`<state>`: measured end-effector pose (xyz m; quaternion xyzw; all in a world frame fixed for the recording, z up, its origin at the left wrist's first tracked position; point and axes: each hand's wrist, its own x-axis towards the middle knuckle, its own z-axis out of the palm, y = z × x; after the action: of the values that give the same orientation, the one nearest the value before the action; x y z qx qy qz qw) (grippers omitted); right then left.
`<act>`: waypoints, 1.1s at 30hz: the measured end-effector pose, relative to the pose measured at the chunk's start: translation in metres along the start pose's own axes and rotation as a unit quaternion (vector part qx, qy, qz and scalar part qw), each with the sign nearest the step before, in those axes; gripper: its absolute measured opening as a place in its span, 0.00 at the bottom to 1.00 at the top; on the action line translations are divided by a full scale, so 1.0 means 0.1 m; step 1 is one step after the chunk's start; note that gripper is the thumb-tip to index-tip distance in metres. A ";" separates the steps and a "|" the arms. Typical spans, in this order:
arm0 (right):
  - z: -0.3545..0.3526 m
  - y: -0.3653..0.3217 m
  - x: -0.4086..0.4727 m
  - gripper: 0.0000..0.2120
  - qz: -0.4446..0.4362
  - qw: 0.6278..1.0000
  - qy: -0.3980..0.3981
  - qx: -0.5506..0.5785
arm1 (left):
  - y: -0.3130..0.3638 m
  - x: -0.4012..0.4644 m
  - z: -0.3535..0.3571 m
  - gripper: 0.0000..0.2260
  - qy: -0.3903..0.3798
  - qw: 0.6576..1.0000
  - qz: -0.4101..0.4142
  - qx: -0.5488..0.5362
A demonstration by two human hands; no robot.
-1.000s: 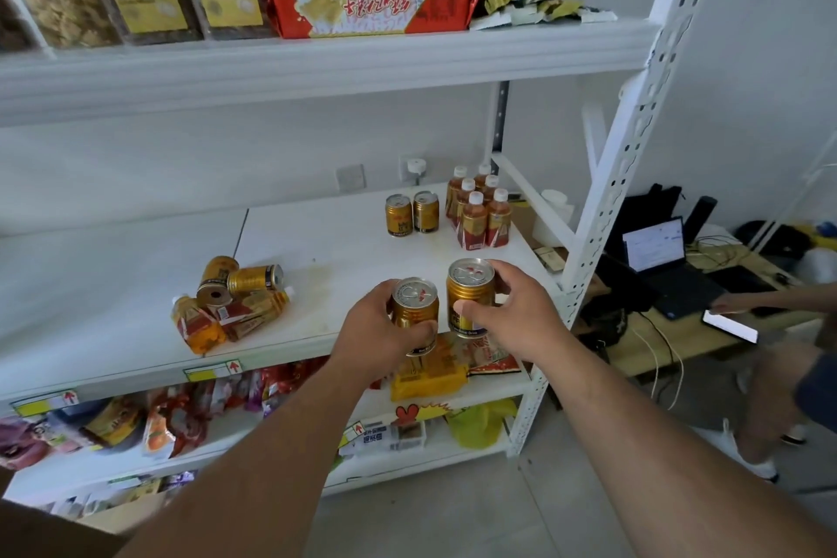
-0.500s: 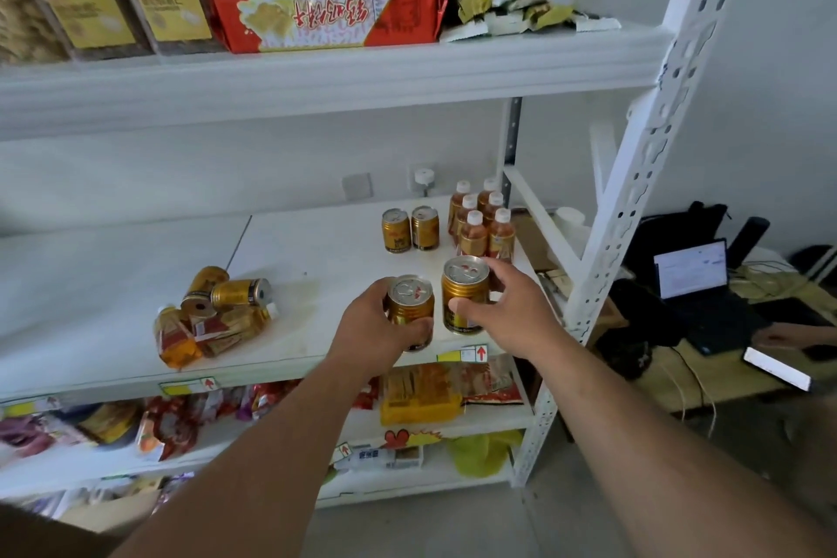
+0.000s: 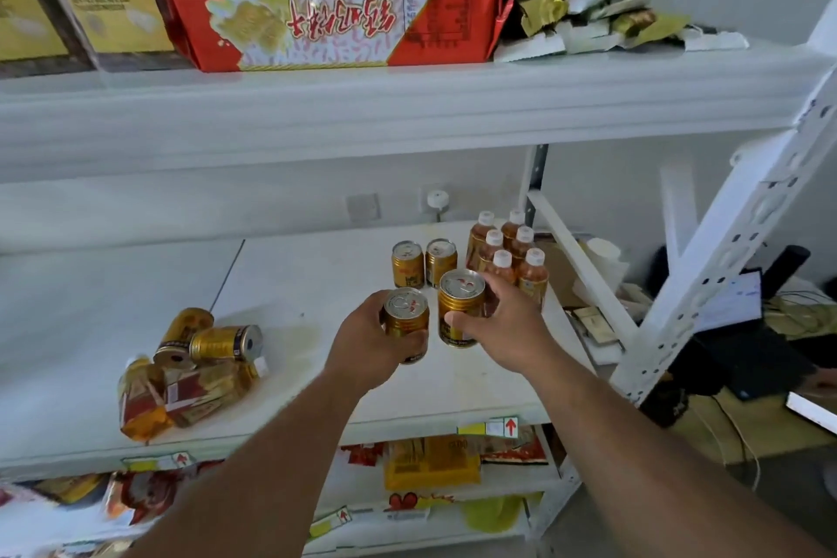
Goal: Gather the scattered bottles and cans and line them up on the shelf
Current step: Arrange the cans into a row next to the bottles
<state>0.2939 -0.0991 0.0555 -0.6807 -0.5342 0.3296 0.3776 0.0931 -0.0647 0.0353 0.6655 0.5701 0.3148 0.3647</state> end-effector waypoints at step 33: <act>0.66 0.39 1.13 0.29 0.048 0.999 0.018 -0.013 | -0.58 1.25 0.42 0.21 -0.012 0.999 0.026 -0.029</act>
<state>0.2803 0.0168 -0.0157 -0.7164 -0.4978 0.3284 0.3621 0.1164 0.0584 -0.0358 0.6729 0.5389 0.3328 0.3821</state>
